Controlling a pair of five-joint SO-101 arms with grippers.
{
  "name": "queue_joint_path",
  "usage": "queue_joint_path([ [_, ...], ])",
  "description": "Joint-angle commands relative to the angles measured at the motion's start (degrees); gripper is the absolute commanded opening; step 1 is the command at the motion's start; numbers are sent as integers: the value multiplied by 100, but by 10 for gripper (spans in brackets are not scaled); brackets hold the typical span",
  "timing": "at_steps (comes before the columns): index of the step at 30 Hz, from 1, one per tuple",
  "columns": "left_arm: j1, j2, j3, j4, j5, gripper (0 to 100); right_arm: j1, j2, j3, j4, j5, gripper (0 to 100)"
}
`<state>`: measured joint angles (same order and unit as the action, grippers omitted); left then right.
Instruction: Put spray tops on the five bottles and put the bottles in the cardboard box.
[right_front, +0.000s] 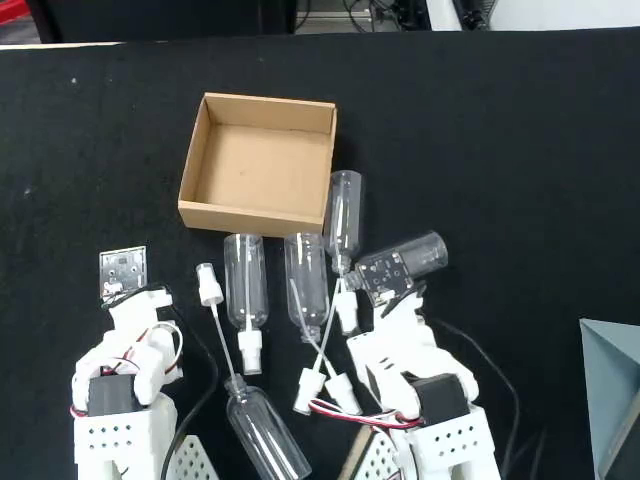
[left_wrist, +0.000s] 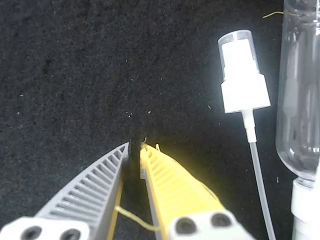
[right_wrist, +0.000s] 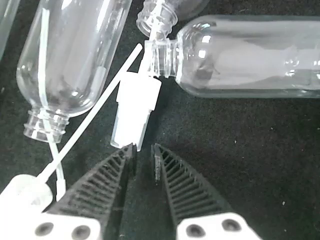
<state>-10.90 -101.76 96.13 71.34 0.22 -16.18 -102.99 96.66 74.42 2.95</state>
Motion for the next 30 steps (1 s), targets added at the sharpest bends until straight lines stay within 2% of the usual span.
queue_joint_path([
  [1,-48,-62,145,53,-44,30,105,-567,-22,44,53,18],
  [30,-48,-62,145,53,-44,30,132,-567,-127,-9,70,21],
])
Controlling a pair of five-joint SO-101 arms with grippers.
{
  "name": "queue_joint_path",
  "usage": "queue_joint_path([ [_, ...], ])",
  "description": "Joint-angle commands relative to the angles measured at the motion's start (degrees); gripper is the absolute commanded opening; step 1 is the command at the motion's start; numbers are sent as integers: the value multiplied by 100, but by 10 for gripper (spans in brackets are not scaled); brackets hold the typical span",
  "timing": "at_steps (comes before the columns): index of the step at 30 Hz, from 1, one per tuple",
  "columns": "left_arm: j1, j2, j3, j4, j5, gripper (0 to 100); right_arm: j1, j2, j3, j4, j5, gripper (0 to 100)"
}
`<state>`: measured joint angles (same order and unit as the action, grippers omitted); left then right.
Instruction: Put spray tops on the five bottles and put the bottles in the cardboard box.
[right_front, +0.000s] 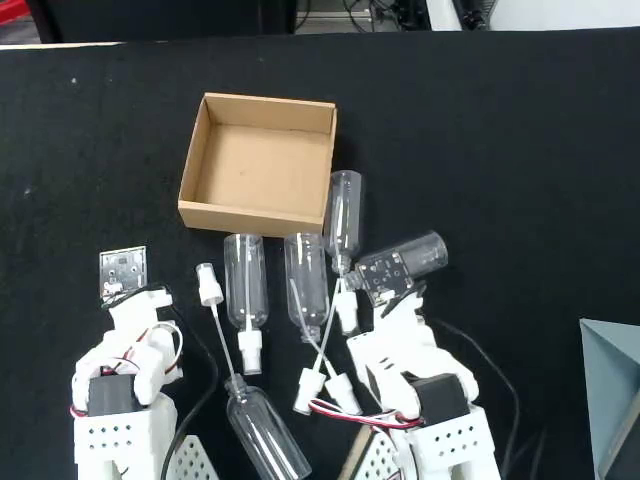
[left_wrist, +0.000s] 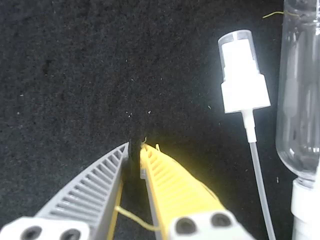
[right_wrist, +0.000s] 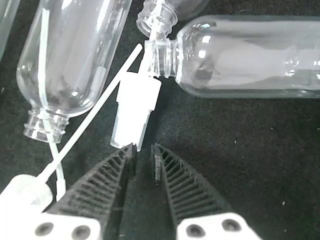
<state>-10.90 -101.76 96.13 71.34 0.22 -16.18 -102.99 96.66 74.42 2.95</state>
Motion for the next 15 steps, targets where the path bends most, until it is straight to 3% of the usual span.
queue_joint_path([
  [1,-48,-62,145,53,-44,30,141,-567,-207,18,70,21],
  [3,-48,-62,145,53,-44,30,141,-558,-347,44,211,21],
  [10,-48,-62,145,53,-44,30,141,-558,-532,9,2004,18],
  [15,-48,-62,145,53,-44,30,141,-558,-593,0,2743,18],
])
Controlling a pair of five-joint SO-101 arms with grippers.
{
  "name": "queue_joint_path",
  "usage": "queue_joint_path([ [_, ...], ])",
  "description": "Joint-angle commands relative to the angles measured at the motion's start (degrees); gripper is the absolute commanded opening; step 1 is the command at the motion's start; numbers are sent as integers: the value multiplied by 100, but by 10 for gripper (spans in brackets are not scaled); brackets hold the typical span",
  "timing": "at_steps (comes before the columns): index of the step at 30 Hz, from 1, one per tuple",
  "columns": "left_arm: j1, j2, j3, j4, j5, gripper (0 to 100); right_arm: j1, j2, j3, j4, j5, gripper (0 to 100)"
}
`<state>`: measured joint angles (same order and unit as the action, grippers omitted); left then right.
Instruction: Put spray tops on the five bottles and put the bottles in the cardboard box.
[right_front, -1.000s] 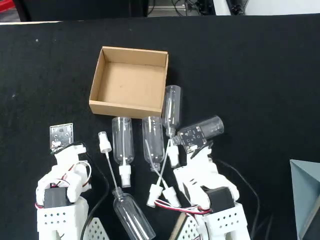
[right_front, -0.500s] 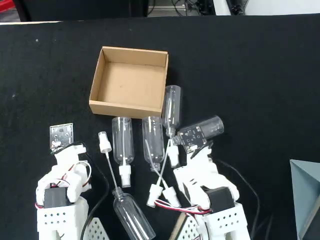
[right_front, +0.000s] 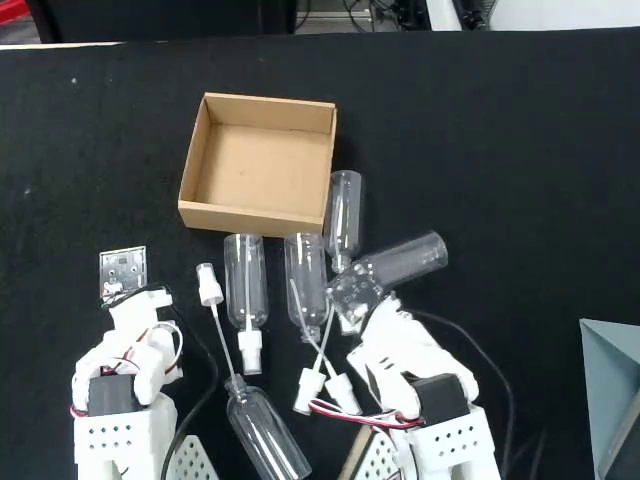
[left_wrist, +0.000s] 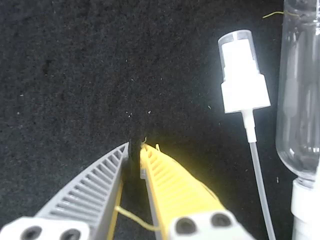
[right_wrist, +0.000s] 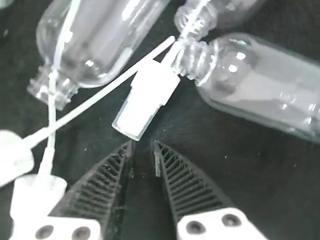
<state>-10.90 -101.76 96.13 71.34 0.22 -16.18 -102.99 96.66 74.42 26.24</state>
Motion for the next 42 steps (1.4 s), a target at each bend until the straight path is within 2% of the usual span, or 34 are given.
queue_joint_path([
  [1,-48,-62,145,53,-44,30,141,-558,-655,9,519,18],
  [6,-48,-62,145,53,-44,30,167,-558,-998,0,633,18],
  [11,-48,-62,145,53,-44,30,492,-541,-1226,53,1459,18],
  [18,-48,-62,145,53,-44,30,818,-382,-2000,343,1916,18],
  [30,-48,-62,145,53,-44,30,809,2774,-4338,369,1934,28],
  [38,-48,-62,145,53,-44,30,818,4224,-4910,633,1952,215],
  [42,-48,-62,145,53,-44,30,818,4664,-4963,615,2013,264],
])
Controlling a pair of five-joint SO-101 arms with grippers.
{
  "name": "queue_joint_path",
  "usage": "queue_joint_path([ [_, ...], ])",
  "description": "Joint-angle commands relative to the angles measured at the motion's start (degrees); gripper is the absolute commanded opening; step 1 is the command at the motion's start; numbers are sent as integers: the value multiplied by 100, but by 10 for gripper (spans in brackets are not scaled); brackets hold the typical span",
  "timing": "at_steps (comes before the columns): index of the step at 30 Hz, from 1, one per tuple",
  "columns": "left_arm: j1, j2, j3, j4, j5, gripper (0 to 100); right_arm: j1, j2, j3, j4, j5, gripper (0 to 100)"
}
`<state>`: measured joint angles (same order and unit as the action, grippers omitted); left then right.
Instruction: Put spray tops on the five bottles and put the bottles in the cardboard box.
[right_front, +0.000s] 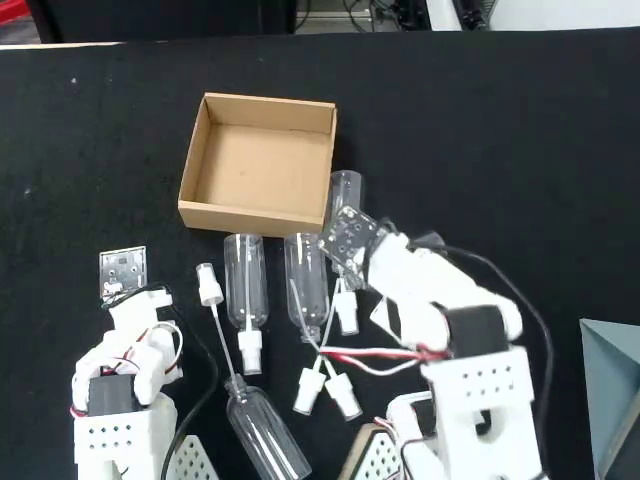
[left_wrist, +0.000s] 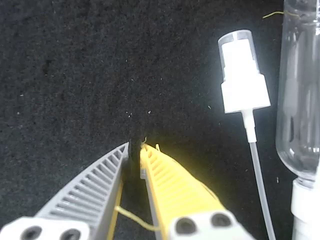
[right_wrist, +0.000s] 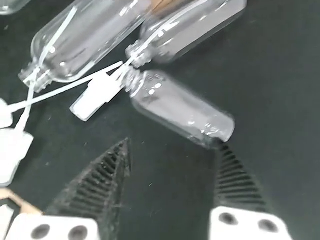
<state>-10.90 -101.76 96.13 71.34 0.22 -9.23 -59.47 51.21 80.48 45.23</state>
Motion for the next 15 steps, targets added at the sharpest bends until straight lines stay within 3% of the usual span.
queue_joint_path([
  [1,-48,-62,145,53,-44,30,123,400,-418,9,246,271],
  [15,-48,-62,145,53,-44,30,132,1956,-1059,9,1090,279],
])
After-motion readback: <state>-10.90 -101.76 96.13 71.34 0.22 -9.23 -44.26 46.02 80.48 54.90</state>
